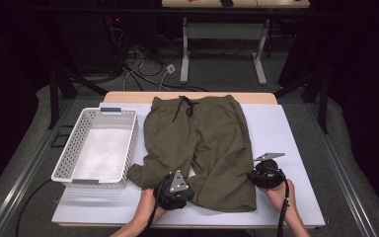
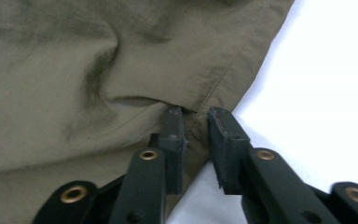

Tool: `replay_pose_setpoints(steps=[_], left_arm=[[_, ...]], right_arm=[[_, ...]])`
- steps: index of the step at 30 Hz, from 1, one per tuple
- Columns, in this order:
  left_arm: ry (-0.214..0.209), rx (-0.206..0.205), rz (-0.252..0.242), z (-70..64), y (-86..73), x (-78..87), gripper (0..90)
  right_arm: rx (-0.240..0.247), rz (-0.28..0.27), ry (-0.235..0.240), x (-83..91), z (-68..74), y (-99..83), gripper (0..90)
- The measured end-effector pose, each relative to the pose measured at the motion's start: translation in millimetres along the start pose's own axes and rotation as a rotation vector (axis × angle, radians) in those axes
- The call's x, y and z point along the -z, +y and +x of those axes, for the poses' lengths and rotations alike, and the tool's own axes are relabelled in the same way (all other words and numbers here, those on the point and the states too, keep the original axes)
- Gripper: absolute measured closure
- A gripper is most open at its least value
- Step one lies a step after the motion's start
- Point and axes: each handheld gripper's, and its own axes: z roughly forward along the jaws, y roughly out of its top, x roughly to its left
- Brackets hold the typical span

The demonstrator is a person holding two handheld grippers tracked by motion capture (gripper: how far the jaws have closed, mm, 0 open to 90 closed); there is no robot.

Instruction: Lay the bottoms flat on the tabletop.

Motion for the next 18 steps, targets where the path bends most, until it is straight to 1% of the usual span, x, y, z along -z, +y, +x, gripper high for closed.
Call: replay_pose_setpoints(steps=[3,5,7,8,11,13,15,18], left_arm=[[-0.007,0.007,-0.002,2.1,0.0,-0.8,68.5],[-0.008,0.013,-0.001,3.6,0.2,-1.0,74.2],[-0.006,0.017,0.000,4.6,0.7,-0.7,79.9],[-0.007,0.024,-0.002,4.8,0.5,-0.8,82.0],[-0.006,0.022,-0.002,4.1,1.0,0.1,85.0],[-0.011,0.017,-0.002,3.0,1.2,1.3,86.3],[-0.020,0.032,-0.007,0.3,1.4,3.5,86.7],[-0.035,0.020,-0.005,-6.0,2.3,6.2,86.8]], right_arm=[[-0.014,0.004,0.009,0.0,0.7,0.5,84.5],[-0.011,0.001,0.012,-0.1,1.4,0.8,87.1],[0.001,-0.004,0.007,-0.1,1.6,0.8,87.9],[0.005,0.002,0.000,0.7,1.7,1.0,88.3],[0.015,-0.002,-0.017,2.3,0.5,0.8,88.6],[0.012,-0.007,-0.027,4.3,-1.0,0.8,88.8],[0.012,-0.010,-0.040,6.1,-2.2,0.9,88.8],[0.013,-0.012,-0.055,8.2,-4.6,0.7,88.8]])
